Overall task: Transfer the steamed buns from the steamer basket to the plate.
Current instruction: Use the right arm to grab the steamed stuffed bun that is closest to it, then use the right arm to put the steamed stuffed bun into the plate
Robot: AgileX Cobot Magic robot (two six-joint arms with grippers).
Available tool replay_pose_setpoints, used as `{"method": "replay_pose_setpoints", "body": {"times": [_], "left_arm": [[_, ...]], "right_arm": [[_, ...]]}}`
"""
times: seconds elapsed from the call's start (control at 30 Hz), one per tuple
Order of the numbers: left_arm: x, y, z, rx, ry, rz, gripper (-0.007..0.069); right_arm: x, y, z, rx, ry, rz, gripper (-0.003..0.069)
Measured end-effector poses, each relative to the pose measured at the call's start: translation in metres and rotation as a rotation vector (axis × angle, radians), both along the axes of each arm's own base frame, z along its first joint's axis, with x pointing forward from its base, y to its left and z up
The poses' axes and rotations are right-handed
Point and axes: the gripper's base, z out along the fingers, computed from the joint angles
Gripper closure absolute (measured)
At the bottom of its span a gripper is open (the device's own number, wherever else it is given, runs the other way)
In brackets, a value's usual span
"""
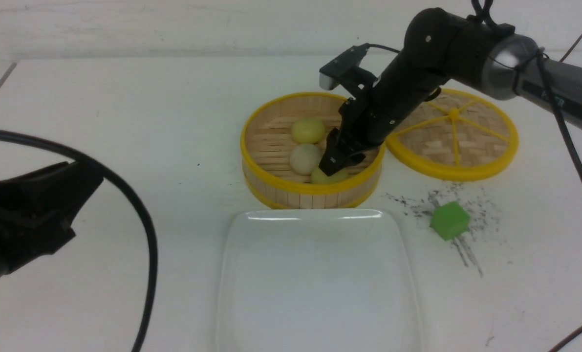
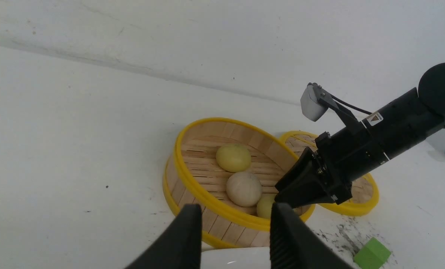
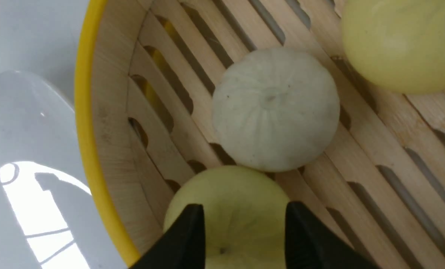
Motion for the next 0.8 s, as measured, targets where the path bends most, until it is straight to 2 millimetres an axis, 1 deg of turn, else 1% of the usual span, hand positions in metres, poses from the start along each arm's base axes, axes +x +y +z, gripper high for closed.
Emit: {"method": "replay_pose_setpoints", "body": {"times": [0.1, 0.13, 0.17, 0.23, 0.27, 0.4, 0.47, 0.57, 0.67, 0.77, 0.8], "left_arm": [[0.0, 0.0, 0.0, 0.0, 0.0, 0.002, 0.0337], [0.0, 0.0, 0.0, 0.0, 0.0, 0.002, 0.0337], [0.0, 0.0, 0.0, 0.0, 0.0, 0.002, 0.0337], [0.0, 0.0, 0.0, 0.0, 0.0, 0.002, 0.0337], [0.0, 0.0, 0.0, 0.0, 0.0, 0.002, 0.0337], [0.0, 0.0, 0.0, 0.0, 0.0, 0.002, 0.0337], [0.0, 0.0, 0.0, 0.0, 0.0, 0.002, 0.0337], [0.0, 0.0, 0.0, 0.0, 0.0, 0.002, 0.0337], [0.0, 0.0, 0.0, 0.0, 0.0, 0.002, 0.0337], [0.0, 0.0, 0.0, 0.0, 0.0, 0.002, 0.0337], [0.0, 0.0, 0.0, 0.0, 0.0, 0.002, 0.0337]], "right_arm": [[0.0, 0.0, -0.001, -0.007, 0.0, 0.001, 0.0398], [0.0, 0.0, -0.002, -0.007, 0.002, 0.0, 0.0425], [0.0, 0.0, -0.002, -0.007, 0.002, 0.0, 0.0425], [0.001, 0.0, -0.005, -0.009, 0.008, 0.0, 0.0494], [0.001, 0.0, -0.005, -0.009, 0.008, 0.0, 0.0494], [0.001, 0.0, -0.005, -0.01, 0.01, 0.0, 0.0615], [0.001, 0.0, -0.005, -0.009, 0.009, 0.0, 0.0652], [0.001, 0.0, -0.005, -0.008, 0.004, -0.002, 0.0656], [0.001, 0.0, 0.0, -0.006, -0.008, -0.001, 0.0656], [-0.003, -0.002, 0.025, 0.003, -0.053, 0.005, 0.0656], [-0.005, -0.003, 0.037, 0.012, -0.077, 0.005, 0.0656]]}}
